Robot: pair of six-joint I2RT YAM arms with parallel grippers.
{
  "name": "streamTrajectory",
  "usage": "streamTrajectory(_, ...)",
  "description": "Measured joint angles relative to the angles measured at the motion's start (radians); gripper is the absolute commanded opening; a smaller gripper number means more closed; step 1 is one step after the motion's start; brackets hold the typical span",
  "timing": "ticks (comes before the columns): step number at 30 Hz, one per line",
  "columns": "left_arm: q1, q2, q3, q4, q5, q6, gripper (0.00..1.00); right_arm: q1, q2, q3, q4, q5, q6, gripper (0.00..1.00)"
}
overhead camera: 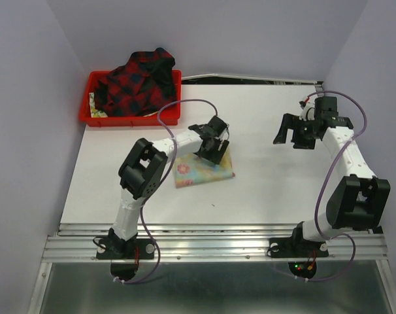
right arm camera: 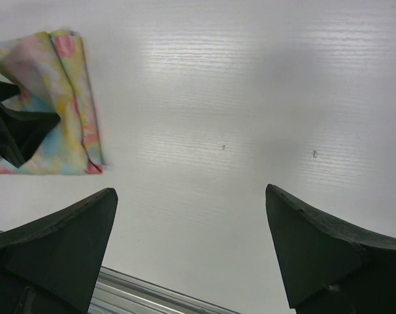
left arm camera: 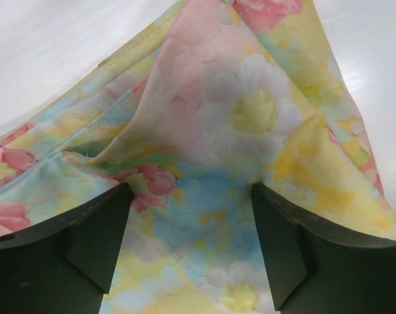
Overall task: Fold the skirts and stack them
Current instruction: Neatly place the folded skirt to the corner
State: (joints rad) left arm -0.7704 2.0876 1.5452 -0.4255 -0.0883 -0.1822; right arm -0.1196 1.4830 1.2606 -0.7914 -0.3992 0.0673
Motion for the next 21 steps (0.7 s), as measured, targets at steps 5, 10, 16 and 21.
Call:
streamTrajectory(5,0.143,-0.018,-0.005,-0.081,0.043,0.222,0.88,-0.005,0.016,0.022,-0.018,-0.001,-0.024,1.00)
streamTrajectory(10,0.316,-0.135,-0.166,-0.121,0.064,0.426,0.89,-0.005,0.034,0.068,-0.040,0.000,-0.053,1.00)
streamTrajectory(16,0.558,-0.281,-0.368,-0.133,0.096,0.625,0.89,-0.006,0.038,0.102,-0.055,0.000,-0.077,1.00)
streamTrajectory(21,0.729,-0.294,-0.385,-0.126,0.151,0.736,0.89,-0.012,0.042,0.108,-0.067,-0.001,-0.080,1.00)
